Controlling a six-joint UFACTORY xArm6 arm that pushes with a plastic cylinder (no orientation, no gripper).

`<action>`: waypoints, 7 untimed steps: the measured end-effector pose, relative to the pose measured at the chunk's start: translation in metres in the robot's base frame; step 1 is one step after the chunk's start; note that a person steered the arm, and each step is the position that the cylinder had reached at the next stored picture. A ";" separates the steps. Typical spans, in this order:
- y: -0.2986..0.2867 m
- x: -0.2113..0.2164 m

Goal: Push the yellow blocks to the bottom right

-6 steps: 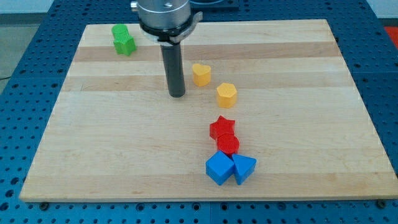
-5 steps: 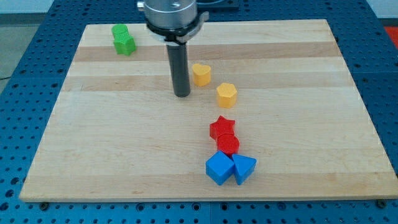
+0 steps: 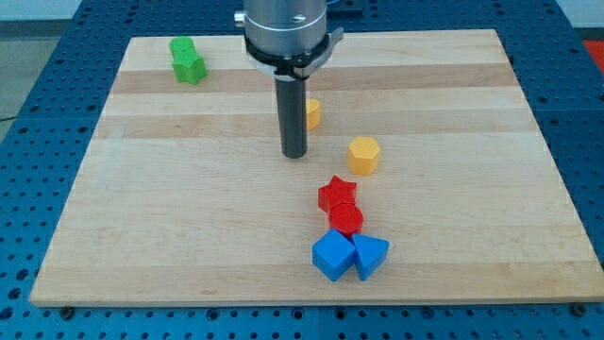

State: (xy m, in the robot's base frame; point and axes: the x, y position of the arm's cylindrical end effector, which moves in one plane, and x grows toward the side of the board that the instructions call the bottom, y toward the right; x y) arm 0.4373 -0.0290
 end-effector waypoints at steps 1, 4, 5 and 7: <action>0.010 0.002; 0.165 0.031; 0.121 0.005; 0.111 0.055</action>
State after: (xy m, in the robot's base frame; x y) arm 0.4926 0.0819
